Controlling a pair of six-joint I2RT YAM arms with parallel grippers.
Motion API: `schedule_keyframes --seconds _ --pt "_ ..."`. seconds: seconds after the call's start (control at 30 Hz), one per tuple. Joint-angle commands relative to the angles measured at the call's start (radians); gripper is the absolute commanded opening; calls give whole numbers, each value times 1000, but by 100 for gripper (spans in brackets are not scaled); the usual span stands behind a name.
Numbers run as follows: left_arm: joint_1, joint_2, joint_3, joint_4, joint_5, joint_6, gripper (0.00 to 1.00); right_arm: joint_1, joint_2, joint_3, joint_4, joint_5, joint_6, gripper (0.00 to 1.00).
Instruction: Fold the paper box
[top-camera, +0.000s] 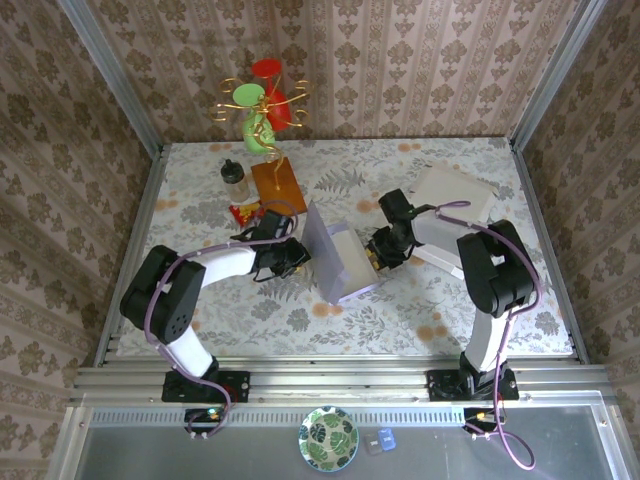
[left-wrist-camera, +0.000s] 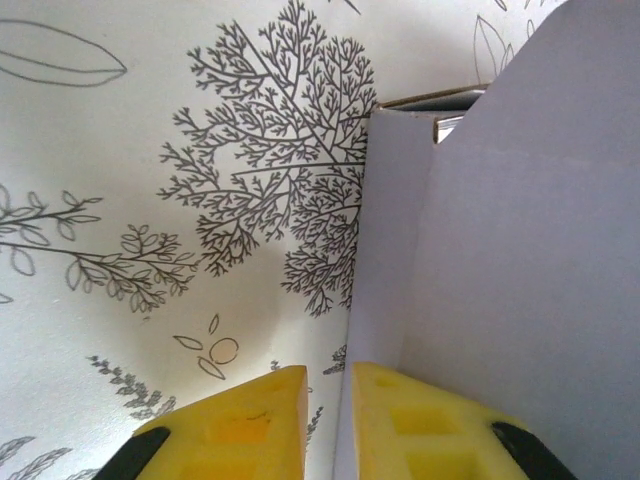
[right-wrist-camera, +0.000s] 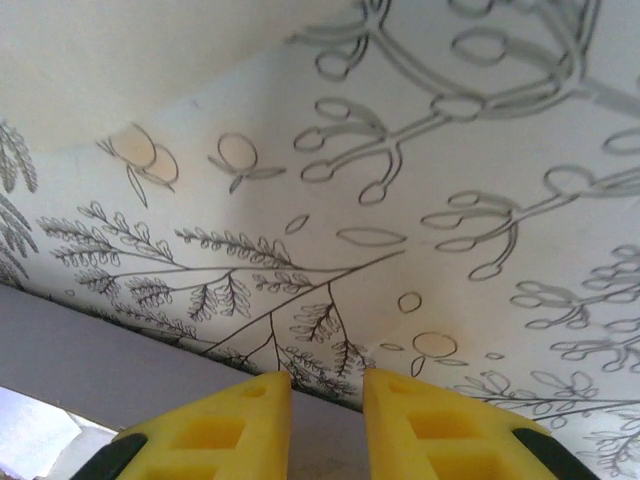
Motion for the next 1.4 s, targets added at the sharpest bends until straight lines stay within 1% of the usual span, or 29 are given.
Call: schedule_keyframes --seconds 0.0,0.17,0.33,0.47,0.57,0.7,0.93,1.1,1.23,1.37 --pt "9 15 -30 75 28 -43 19 27 -21 -11 2 -12 38 27" --pt "22 0 -60 120 36 -60 18 63 -35 -29 13 8 78 27" --pt "33 3 -89 199 70 -84 18 99 -49 -50 29 29 127 27" --pt "47 6 -85 202 91 -76 18 126 -70 -81 46 39 180 27" --pt "61 15 -71 185 111 -57 18 160 -99 -125 76 56 248 27" --pt "75 48 -31 158 158 -25 18 209 -135 -170 117 78 330 27" --pt "76 143 94 80 248 53 18 302 -149 -198 196 73 471 29" --pt "82 215 202 2 279 124 18 365 -134 -182 254 63 564 35" --pt "87 274 307 -79 298 191 18 387 -122 -149 259 58 575 40" --pt "99 275 383 -167 268 253 21 387 -156 -153 226 63 555 47"
